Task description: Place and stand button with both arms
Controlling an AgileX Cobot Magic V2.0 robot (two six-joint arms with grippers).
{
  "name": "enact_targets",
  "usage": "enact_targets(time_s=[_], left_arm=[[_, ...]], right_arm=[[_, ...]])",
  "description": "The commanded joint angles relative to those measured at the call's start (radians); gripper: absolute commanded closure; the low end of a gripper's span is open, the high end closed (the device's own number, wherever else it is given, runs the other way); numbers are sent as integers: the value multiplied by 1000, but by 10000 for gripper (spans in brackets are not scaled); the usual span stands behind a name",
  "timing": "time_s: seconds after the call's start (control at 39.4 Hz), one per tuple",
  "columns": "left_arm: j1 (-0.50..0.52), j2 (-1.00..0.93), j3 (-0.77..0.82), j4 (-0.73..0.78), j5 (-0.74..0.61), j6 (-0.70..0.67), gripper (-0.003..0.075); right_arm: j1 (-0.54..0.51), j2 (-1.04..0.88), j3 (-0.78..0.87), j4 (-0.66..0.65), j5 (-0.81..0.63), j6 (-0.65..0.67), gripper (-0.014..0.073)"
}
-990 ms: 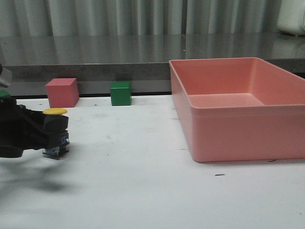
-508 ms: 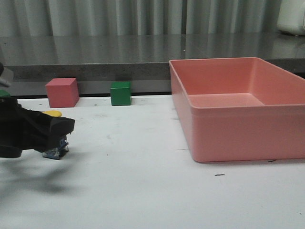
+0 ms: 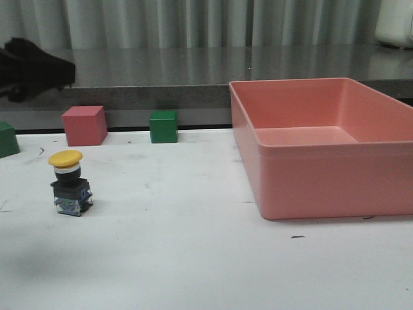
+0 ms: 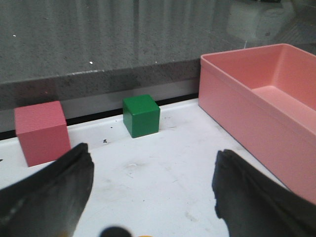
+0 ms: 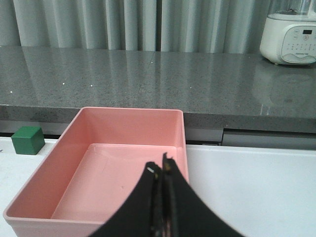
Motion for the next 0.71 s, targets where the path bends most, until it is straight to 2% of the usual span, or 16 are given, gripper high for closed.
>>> enact_targets(time_s=[0.0,0.1,0.48,0.69], left_arm=[[3,-150,-56,-1,157,-36,244],[0,-277,-81,-13,332,-36,310],[-30,-729,-88,-51,813,-36,729],[-30,-903,-88,-51,960,-36,740]], right_arm=[[1,6,-25,-12,-85,-9,655],[1,6,-25,-12,-85,-9,655],[1,6,-25,-12,-85,-9,655],[1,6,-25,-12,-85,-9,655]])
